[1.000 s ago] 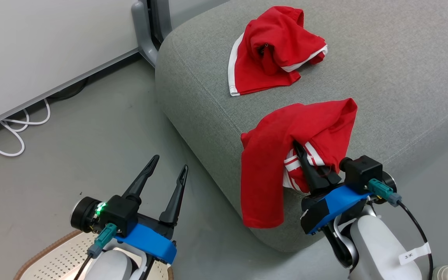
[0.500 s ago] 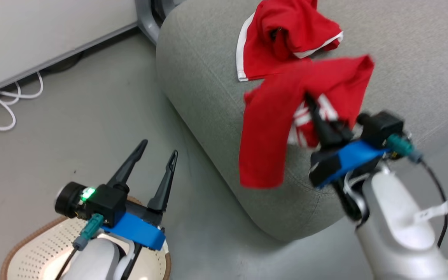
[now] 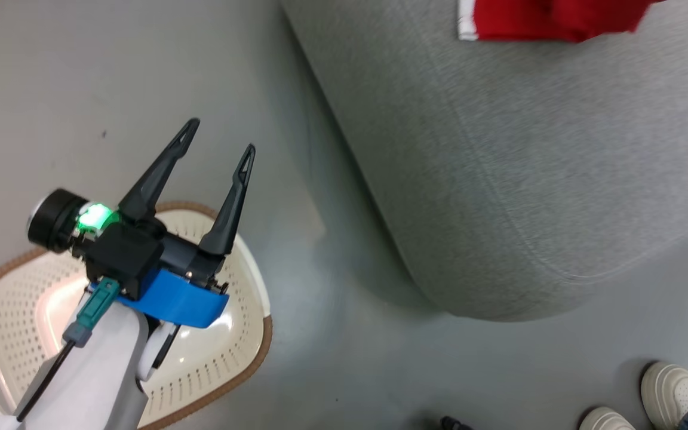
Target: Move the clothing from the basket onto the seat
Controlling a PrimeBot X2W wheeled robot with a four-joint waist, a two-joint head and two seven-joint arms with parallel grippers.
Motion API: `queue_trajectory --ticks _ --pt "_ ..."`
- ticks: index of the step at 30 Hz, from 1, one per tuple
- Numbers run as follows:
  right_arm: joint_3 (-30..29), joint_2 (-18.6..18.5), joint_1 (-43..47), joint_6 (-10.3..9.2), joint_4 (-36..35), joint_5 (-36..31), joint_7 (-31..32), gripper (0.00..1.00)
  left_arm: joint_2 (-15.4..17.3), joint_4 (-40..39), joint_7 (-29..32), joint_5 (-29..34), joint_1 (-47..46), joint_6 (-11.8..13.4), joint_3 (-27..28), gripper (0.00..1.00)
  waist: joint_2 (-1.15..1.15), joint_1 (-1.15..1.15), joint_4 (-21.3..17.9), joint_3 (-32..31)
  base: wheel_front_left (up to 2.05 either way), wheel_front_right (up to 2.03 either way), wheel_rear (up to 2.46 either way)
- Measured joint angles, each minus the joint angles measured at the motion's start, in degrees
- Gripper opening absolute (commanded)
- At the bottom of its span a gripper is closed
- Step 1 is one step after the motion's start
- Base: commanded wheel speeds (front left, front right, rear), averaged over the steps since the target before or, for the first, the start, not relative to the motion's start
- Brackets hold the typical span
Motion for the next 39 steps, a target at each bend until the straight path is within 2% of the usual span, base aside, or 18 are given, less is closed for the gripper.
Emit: queue_trajectory --ticks 6,11,19,21,22,23,29,34,39 --pt "-8.4 -2.0 -4.1 0.00 5.6 0.1 -1.5 0.00 0.5 -2.8 0.6 0.5 -3.4 0.0 -0.5 1.00 0.00 0.00 3.4 7.2 0.00 0.00 0.00" --pt "-13.3 -1.1 -4.5 0.00 13.7 -1.0 -3.1 0.00 0.9 -3.5 0.6 0.8 -4.2 0.1 -0.7 1.00 0.00 0.00 6.4 11.7 0.00 0.00 0.00" --pt "-15.4 0.4 -5.3 0.00 22.9 -4.5 -6.9 0.00 1.1 -3.3 0.4 0.7 -4.6 0.4 -0.7 1.00 0.00 0.00 9.0 13.9 0.00 0.00 0.00" --pt "-15.3 0.3 -5.9 0.00 24.0 -5.1 -7.7 0.43 1.0 -3.0 0.2 0.7 -4.6 0.4 -0.7 1.00 0.00 0.00 9.0 13.4 0.00 0.00 0.00" --pt "-15.2 0.2 -6.0 0.00 24.6 -5.4 -8.1 0.76 0.9 -2.8 0.0 0.6 -4.6 0.4 -0.8 1.00 0.00 -0.01 8.9 13.1 0.00 0.00 0.00" --pt "-14.9 0.2 -6.0 0.00 25.1 -5.7 -8.3 1.00 0.7 -2.6 0.0 0.5 -4.6 0.4 -0.9 1.00 0.00 0.00 8.9 12.7 0.00 0.00 0.00" --pt "-12.8 1.0 -5.2 0.00 27.7 -6.8 -9.5 1.00 -1.1 -0.2 -0.5 -0.3 -4.5 0.5 -1.7 1.00 0.00 -0.01 8.8 9.2 0.00 0.00 0.00" --pt "-10.5 2.7 0.3 0.00 29.0 -6.5 -10.3 1.00 -3.5 3.0 -0.7 -1.6 -2.3 0.6 -1.6 1.00 0.00 -0.01 9.1 4.0 0.00 0.00 0.00" --pt "-8.2 4.8 6.4 0.00 28.1 -5.6 -10.7 1.00 -6.2 4.0 -0.8 -2.9 1.4 1.0 0.7 1.00 0.00 -0.02 9.6 -2.6 0.00 0.00 0.00"
